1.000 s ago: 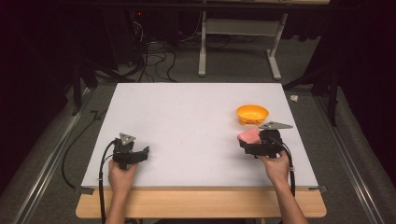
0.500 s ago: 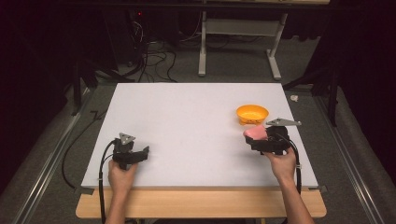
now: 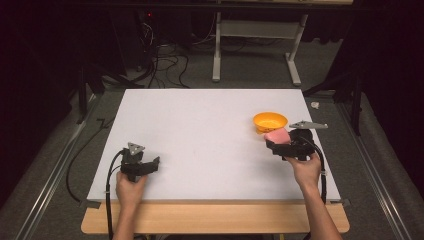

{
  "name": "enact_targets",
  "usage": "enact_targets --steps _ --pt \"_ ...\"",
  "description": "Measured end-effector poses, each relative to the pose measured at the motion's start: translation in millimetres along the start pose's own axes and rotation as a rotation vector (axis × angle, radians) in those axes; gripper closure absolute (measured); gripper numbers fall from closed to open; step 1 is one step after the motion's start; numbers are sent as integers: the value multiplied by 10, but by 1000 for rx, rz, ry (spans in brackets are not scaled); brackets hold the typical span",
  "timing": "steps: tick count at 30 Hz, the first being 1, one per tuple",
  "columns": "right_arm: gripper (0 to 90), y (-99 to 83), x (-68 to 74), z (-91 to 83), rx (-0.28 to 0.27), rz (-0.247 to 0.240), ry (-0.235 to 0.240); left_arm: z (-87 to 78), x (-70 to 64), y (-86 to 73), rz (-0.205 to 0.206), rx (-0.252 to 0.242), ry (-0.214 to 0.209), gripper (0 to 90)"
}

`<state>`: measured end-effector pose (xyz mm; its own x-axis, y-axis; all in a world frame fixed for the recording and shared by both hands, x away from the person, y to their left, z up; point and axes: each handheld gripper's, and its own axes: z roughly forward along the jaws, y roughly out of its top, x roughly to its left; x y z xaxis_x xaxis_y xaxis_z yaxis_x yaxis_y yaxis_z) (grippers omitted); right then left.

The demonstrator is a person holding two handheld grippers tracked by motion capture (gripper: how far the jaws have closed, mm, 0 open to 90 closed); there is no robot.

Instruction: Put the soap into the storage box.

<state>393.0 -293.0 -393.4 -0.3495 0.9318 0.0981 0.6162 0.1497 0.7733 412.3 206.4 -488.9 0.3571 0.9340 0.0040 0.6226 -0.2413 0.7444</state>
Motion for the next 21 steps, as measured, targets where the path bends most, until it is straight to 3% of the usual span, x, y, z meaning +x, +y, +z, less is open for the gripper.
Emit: enact_targets --steps 21 --pt "138 235 -106 61 5 19 -1 1 2 0 -1 0 1 223"
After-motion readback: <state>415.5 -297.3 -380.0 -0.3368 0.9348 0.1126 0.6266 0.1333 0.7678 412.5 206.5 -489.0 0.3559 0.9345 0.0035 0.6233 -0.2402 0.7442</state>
